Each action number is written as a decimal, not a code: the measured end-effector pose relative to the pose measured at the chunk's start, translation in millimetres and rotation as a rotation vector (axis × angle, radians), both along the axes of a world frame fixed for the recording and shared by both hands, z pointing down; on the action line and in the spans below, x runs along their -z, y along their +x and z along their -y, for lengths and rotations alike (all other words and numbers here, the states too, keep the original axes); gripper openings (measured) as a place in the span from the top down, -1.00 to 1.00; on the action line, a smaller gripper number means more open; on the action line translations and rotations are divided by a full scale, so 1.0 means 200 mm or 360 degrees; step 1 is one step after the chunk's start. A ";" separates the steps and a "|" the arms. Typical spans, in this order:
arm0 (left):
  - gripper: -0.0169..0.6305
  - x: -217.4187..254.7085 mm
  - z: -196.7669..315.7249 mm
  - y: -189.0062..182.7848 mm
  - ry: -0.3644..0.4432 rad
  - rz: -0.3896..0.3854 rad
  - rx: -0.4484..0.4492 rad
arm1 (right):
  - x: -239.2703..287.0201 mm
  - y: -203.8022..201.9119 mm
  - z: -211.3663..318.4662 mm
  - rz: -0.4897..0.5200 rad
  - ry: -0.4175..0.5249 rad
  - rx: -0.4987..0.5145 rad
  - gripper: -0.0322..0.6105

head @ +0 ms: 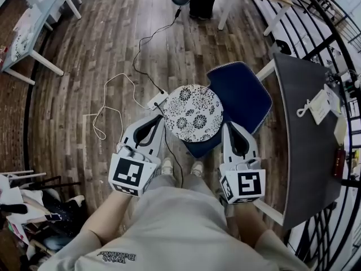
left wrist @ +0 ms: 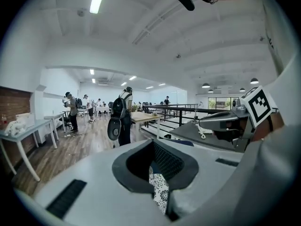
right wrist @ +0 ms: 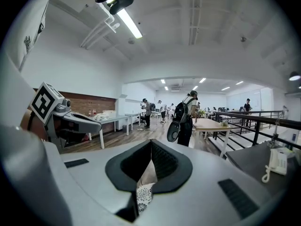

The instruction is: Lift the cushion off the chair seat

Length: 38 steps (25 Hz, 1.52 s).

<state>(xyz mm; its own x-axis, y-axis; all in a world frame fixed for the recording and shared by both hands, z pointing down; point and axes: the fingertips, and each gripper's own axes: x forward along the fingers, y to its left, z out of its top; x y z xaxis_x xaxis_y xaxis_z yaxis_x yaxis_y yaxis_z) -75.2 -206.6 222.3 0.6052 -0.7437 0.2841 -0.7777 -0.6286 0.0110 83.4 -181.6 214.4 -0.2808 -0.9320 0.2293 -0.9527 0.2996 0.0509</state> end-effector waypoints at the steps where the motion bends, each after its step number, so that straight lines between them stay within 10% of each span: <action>1: 0.93 -0.03 0.01 0.01 -0.0006 0.0031 -0.0001 | -0.02 0.02 0.01 -0.0001 -0.0001 -0.0008 0.89; 21: 0.63 -0.92 0.43 0.13 -0.0262 0.0080 0.0093 | -0.98 0.44 0.45 -0.0054 -0.0313 -0.0263 0.31; 38: 0.59 -2.53 0.72 0.04 -0.0502 0.0211 0.0164 | -2.58 0.76 0.59 -0.0147 -0.0680 -0.0367 0.21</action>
<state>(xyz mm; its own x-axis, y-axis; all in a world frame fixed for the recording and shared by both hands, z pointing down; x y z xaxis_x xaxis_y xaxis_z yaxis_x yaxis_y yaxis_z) -67.6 -350.6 728.4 0.4742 -0.6619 0.5805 -0.8443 -0.5287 0.0868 235.1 -298.9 730.0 -0.0388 -0.7847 0.6187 -0.9940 0.0939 0.0567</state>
